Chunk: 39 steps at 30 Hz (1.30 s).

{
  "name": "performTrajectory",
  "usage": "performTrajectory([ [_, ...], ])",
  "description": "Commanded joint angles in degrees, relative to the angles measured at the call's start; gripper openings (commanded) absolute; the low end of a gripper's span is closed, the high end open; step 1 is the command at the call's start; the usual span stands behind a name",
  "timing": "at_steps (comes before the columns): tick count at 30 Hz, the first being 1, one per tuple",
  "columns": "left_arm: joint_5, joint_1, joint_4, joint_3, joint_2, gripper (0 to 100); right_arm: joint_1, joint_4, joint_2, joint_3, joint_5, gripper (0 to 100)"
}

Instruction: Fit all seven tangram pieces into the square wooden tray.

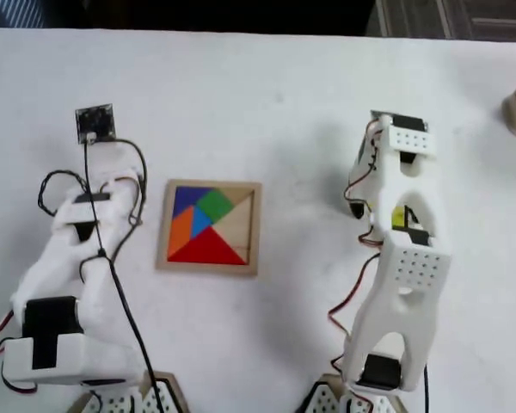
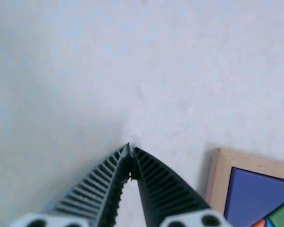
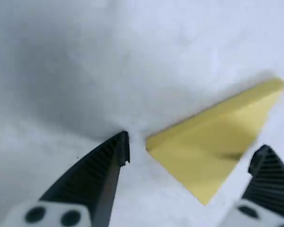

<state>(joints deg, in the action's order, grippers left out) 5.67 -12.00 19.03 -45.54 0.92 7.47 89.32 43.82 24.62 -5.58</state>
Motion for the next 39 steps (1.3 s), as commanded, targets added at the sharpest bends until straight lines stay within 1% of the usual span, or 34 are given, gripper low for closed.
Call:
performTrajectory([
  [1,0.35,-0.48,-0.09,2.81,0.22,3,-0.22,2.24,1.19,2.37,-0.09,34.5],
  [4,0.35,-0.48,-0.09,2.81,0.22,3,-0.31,2.07,1.19,2.64,-2.02,28.3],
  [6,0.35,-0.48,-0.09,2.81,0.22,3,0.04,1.98,1.19,2.73,-2.46,26.2],
  [12,0.35,-0.48,-0.09,2.81,0.22,3,1.01,1.89,1.19,2.81,-2.46,25.9],
  [21,0.35,-0.48,-0.09,2.81,0.22,3,0.75,2.42,0.75,2.73,-2.55,26.1],
  [23,0.35,-0.48,-0.09,2.81,0.22,3,0.22,3.82,0.22,3.25,-2.99,26.2],
  [27,0.35,-0.48,-0.09,2.81,0.22,3,-3.12,8.57,-0.40,3.96,-9.76,26.2],
  [31,0.35,-0.48,-0.09,2.81,0.22,3,-3.65,8.22,-0.13,3.78,-10.99,26.2],
  [34,0.35,-0.48,-0.09,2.81,0.22,3,-3.74,8.40,-0.31,3.78,-14.77,26.5],
  [37,0.35,-0.48,-0.09,2.81,0.22,3,-3.74,8.40,-0.84,3.34,-17.23,33.0],
  [39,0.35,-0.48,-0.09,2.81,0.22,3,-4.09,8.40,-2.15,1.85,-21.01,36.9],
])
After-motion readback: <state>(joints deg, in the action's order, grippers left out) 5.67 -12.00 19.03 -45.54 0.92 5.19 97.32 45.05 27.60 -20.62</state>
